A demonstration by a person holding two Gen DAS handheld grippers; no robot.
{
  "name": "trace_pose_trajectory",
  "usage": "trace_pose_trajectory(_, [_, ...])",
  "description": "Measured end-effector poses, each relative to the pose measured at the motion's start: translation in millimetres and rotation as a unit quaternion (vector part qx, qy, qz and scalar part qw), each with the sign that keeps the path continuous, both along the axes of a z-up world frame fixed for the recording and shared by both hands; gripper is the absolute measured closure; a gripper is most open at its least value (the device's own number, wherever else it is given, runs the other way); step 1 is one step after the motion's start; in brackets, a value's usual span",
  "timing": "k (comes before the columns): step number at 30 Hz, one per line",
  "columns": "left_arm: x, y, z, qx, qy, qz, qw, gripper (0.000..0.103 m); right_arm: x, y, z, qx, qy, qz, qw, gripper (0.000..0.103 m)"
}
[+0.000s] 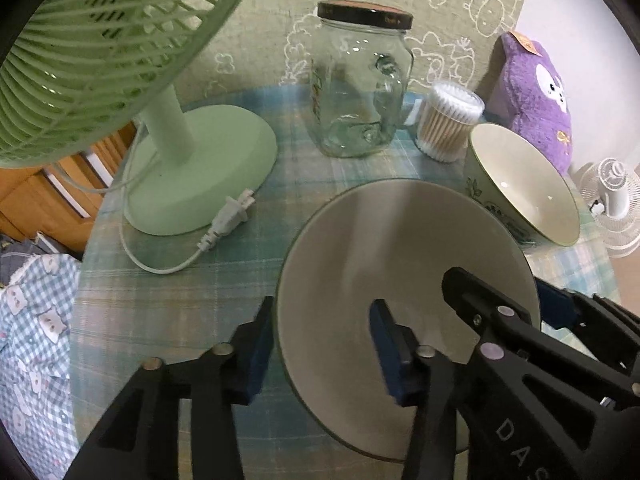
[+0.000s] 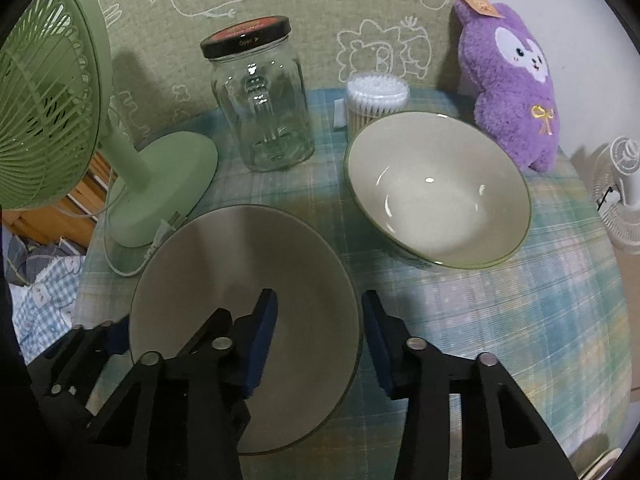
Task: Organize plates and bowls
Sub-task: 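Close both grippers on the rim of the medium cream bowl, then lift the medium bowl with both grippers and carry it to the large bowl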
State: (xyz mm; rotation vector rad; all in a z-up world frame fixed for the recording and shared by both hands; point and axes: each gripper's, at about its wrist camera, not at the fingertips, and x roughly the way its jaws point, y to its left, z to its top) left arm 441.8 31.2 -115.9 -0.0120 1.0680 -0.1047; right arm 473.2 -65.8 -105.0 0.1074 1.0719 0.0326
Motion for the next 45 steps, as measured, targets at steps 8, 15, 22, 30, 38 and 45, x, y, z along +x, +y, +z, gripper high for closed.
trace_pose_trajectory(8, [-3.6, -3.9, 3.6, 0.002, 0.002, 0.0, 1.0, 0.066, -4.9, -2.4, 2.0, 0.006, 0.004, -0.001, 1.0, 0.066])
trace_pose_trajectory(15, [-15.9, -2.6, 12.0, 0.005, 0.007, 0.002, 1.0, 0.066, -16.0, 2.1, 10.8, 0.01, 0.001, 0.002, 1.0, 0.066])
trace_pose_trajectory(22, [-36.6, -4.4, 29.9, 0.008, 0.001, 0.008, 0.9999, 0.066, -36.5, 4.9, 27.6, 0.014, -0.004, 0.008, 1.0, 0.066])
trace_pose_trajectory(30, [-67.0, -7.8, 46.2, 0.01, -0.004, 0.02, 0.9997, 0.066, -69.0, 0.6, 45.2, 0.018, -0.01, 0.019, 1.0, 0.066])
trace_pose_trajectory(38, [-106.7, -17.4, 64.5, 0.016, -0.011, 0.025, 0.9995, 0.066, -109.3, -7.3, 62.4, 0.024, -0.014, 0.024, 0.999, 0.066])
trace_pose_trajectory(45, [-148.9, -27.6, 82.1, 0.017, -0.02, 0.029, 0.9992, 0.066, -152.4, -20.9, 83.7, 0.026, -0.023, 0.029, 0.999, 0.066])
